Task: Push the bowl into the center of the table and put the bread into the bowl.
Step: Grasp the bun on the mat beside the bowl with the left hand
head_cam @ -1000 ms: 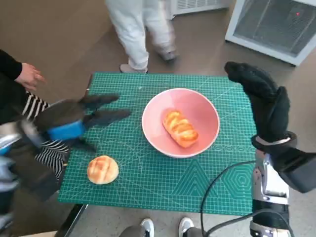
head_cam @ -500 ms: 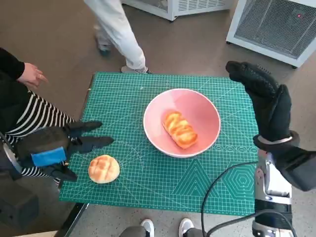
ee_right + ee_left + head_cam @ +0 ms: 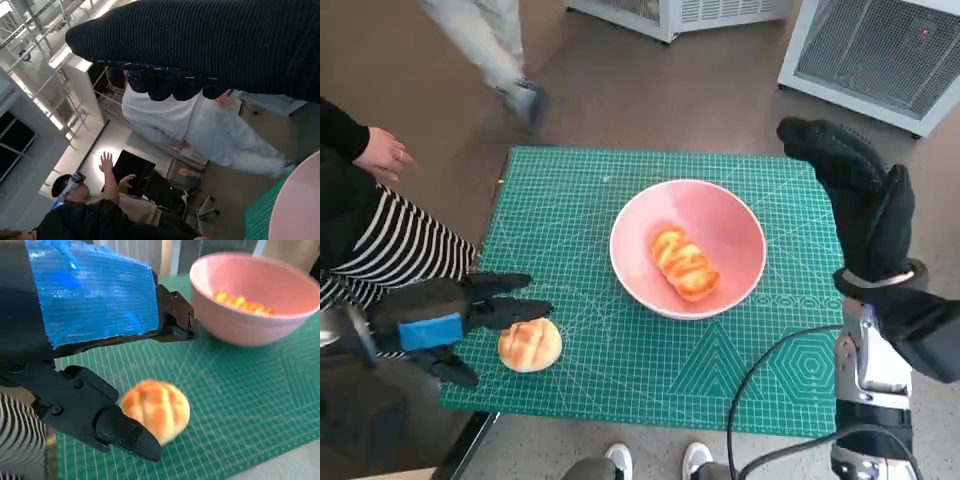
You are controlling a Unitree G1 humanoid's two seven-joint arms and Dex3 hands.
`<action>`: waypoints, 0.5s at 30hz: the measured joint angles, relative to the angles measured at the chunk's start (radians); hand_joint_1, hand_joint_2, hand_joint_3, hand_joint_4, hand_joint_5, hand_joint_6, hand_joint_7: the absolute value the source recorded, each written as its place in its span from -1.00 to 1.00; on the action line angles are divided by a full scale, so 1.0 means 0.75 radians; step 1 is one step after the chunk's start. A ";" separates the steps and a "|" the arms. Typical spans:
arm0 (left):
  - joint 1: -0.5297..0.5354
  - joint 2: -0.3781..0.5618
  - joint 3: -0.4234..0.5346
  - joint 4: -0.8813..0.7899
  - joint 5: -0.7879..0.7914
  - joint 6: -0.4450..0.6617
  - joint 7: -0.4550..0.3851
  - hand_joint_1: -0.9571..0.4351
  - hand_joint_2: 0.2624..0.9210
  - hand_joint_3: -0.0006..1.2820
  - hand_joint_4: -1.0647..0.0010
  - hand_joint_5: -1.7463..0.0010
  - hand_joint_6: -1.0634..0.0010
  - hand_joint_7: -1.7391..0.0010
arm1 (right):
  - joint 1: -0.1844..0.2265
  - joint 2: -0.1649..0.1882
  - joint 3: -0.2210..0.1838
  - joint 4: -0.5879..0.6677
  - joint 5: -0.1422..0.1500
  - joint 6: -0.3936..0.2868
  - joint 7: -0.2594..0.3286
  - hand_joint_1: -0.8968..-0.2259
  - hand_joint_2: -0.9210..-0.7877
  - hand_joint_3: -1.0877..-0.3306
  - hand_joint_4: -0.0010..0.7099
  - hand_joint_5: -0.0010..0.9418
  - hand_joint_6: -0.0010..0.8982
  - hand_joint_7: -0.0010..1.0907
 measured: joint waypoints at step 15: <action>-0.061 -0.210 -0.176 0.284 0.245 -0.040 0.195 0.20 0.65 -0.98 0.11 0.93 0.02 0.88 | 0.004 0.002 -0.003 -0.039 0.040 0.033 0.004 -0.44 -1.00 0.19 -0.60 -1.00 -0.92 -0.14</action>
